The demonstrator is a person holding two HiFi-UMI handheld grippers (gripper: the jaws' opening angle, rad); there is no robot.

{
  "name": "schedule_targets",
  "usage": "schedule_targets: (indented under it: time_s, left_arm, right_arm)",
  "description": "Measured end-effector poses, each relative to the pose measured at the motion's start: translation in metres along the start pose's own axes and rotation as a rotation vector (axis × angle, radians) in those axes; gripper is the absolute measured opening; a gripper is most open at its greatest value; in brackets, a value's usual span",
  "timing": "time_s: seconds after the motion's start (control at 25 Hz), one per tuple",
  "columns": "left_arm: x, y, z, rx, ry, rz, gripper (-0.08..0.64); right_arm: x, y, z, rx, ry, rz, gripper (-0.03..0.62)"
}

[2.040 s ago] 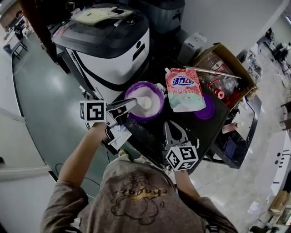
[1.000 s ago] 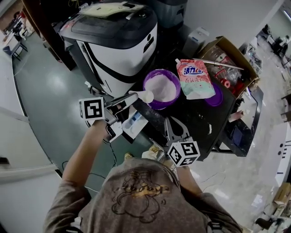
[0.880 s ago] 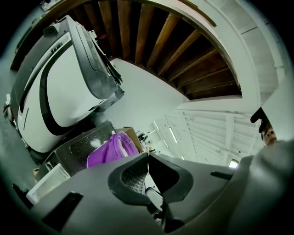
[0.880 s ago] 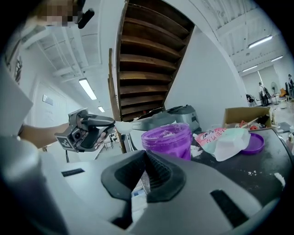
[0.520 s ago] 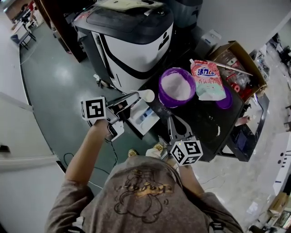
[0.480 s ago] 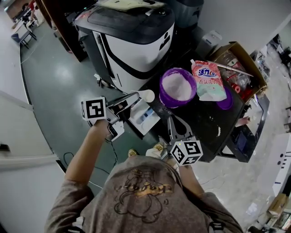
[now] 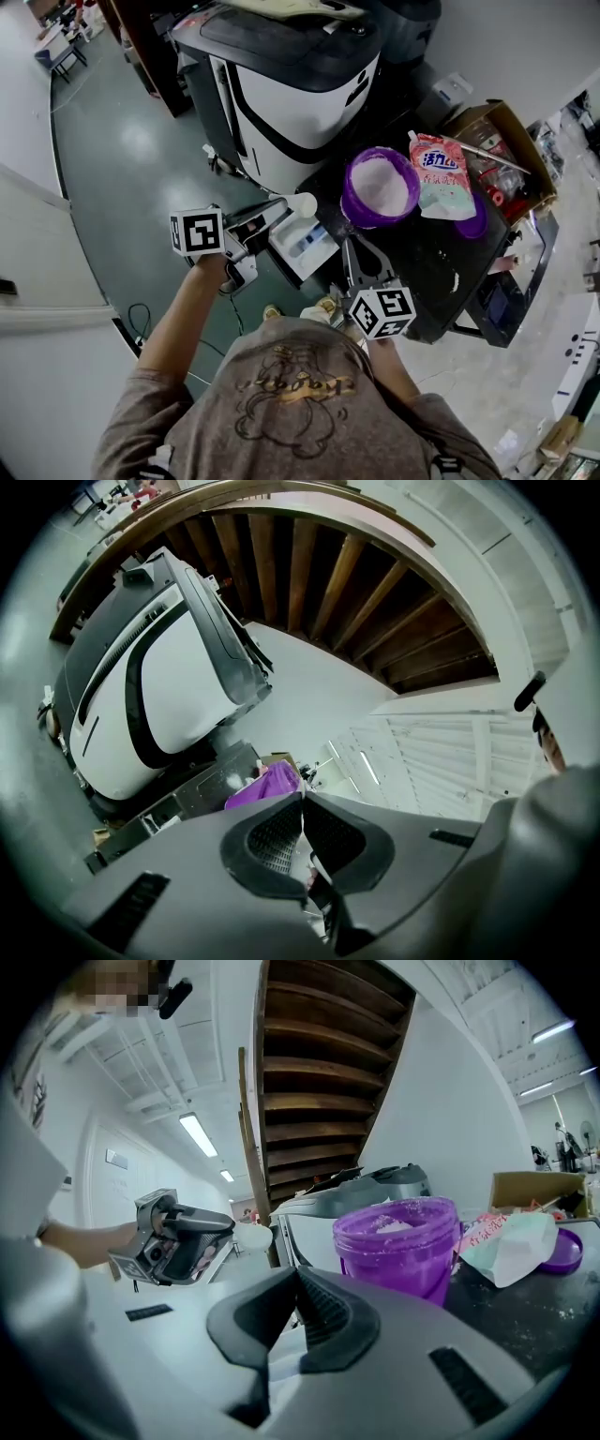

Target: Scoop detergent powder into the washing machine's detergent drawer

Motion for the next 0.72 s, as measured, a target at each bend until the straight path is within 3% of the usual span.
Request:
schedule_targets:
  time_s: [0.72]
  left_arm:
    - [-0.001,-0.056,0.032,-0.06,0.019,-0.091,0.024]
  right_arm:
    - [0.008,0.01,0.008,0.011,-0.009,0.0,0.003]
Point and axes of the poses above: the fingertips, and each gripper's own axes: x forward along the fingers, y to its right, z out of its underside, the point moved 3 cm from there along -x, backward along the fingers, and after that the axes turned 3 degrees about -z, right-handed, at the moved point
